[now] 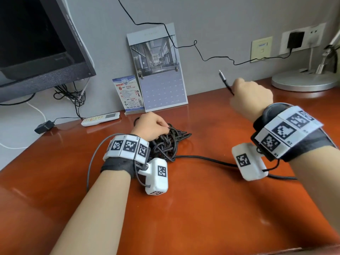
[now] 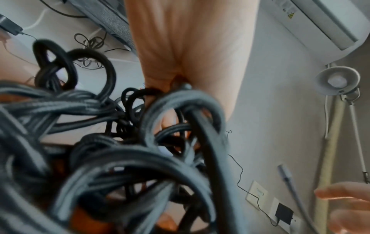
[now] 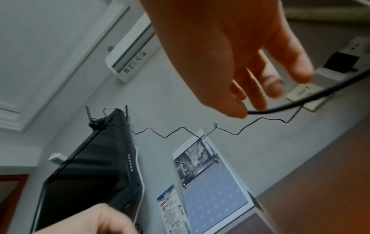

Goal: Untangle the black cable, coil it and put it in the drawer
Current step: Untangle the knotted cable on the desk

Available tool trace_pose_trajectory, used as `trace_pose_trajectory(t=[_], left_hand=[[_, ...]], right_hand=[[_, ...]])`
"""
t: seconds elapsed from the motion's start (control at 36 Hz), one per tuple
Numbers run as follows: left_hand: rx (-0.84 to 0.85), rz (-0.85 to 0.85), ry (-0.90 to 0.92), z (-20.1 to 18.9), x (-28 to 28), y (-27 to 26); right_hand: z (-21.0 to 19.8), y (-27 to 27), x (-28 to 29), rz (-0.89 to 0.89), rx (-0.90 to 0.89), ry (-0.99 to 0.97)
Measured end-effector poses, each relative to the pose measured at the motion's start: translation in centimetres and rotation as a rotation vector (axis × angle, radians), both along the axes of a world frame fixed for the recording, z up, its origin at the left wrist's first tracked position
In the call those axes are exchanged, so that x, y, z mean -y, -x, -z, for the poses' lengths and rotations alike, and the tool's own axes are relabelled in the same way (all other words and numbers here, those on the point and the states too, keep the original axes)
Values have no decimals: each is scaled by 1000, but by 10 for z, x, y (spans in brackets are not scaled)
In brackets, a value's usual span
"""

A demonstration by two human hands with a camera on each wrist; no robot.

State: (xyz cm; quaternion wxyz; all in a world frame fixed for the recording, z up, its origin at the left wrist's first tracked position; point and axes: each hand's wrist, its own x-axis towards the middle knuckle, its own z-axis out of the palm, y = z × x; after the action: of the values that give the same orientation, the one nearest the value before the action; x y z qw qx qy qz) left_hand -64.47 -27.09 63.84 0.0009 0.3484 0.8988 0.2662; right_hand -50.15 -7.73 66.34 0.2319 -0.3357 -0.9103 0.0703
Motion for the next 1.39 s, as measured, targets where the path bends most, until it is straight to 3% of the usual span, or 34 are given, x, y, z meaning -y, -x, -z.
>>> trace_pose_trajectory(t=[0.11,0.22,0.31,0.47,0.72,0.83,0.92,1.03,1.08,1.22,1.31,1.39], left_hand=[[40,-94,-107,1,-3,4],[116,-148,-225,-2,-7,7],[111,-172,-287,-4,-7,8],[209,-238,-369,-6,-4,12],[338,-264,-414,-6,-16,5],[542,-286,-553,-11,-12,9],[651,-294,-626,-16,-9,16],[978,-139,-696,-17,-6,24],[1059,-77,-702,-18,-9,23],[897,-71,-685,-24,-20,16],[655,-96,-688,-33,-17,4],[439,41,-658,-43,-11,-12]], right_hand=[[10,1,10,-103,59,130],[19,1,35,-422,444,205],[22,5,47,-498,547,203],[18,12,33,-547,175,181],[10,19,44,-773,46,32],[10,18,39,-863,-79,143],[14,18,33,-923,-72,153],[10,22,35,-932,-201,61],[5,23,38,-904,-310,-7],[-5,28,39,-732,-446,-89],[-12,28,35,-661,-411,-90],[-18,29,29,-584,-374,-9]])
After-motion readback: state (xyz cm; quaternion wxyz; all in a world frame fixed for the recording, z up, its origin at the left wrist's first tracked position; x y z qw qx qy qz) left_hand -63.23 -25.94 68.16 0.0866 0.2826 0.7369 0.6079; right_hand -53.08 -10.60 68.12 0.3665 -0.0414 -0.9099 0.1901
